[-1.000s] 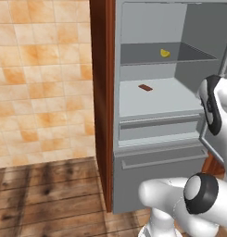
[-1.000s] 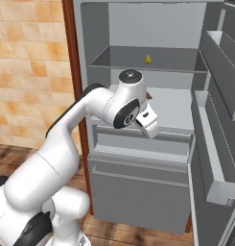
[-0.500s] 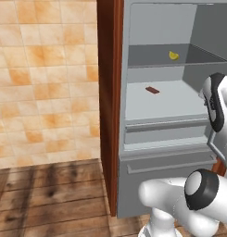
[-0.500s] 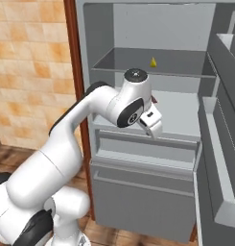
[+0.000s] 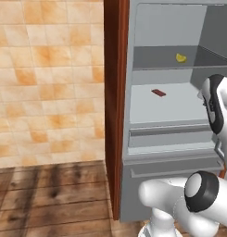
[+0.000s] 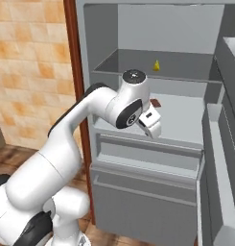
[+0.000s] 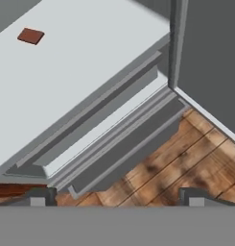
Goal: Take the lemon wedge from the fridge and place it on the plate with fish on the dining counter.
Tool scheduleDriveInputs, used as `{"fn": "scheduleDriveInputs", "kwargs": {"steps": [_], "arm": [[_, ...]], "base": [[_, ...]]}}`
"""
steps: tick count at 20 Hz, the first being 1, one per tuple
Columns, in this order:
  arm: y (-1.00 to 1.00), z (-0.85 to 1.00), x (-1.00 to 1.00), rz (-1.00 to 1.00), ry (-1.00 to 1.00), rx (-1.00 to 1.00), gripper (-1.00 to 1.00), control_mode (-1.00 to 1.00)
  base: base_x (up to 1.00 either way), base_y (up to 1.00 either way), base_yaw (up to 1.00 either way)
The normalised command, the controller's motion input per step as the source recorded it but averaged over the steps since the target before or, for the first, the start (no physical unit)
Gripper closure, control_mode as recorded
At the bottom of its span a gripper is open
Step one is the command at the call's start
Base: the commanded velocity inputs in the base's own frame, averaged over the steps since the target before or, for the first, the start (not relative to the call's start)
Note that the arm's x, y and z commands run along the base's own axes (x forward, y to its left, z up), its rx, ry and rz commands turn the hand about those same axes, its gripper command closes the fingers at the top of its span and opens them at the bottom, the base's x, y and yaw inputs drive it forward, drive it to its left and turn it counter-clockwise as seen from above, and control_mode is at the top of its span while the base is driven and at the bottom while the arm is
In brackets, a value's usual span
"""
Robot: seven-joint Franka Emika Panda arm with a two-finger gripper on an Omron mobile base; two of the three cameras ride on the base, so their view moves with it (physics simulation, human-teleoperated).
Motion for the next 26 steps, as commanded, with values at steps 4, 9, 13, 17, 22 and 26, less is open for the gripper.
{"fn": "scheduleDriveInputs", "kwargs": {"steps": [4,9,13,17,22,26], "arm": [[0.00,0.00,0.00,0.00,0.00,0.00,-1.00,1.00],[0.00,0.00,0.00,0.00,0.00,0.00,-1.00,1.00],[0.00,0.00,0.00,0.00,0.00,0.00,-1.00,1.00],[0.00,0.00,0.00,0.00,0.00,0.00,-1.00,1.00],[0.09,0.48,0.00,0.08,-0.04,-0.08,-1.00,-1.00],[0.36,0.96,-0.02,0.23,-0.13,-0.24,-1.00,-1.00]], "base": [[0.07,-0.71,0.04],[0.57,-0.14,0.00],[0.81,0.00,0.00],[0.79,0.00,0.00],[0.15,0.01,0.00],[0.00,0.00,0.00]]}}
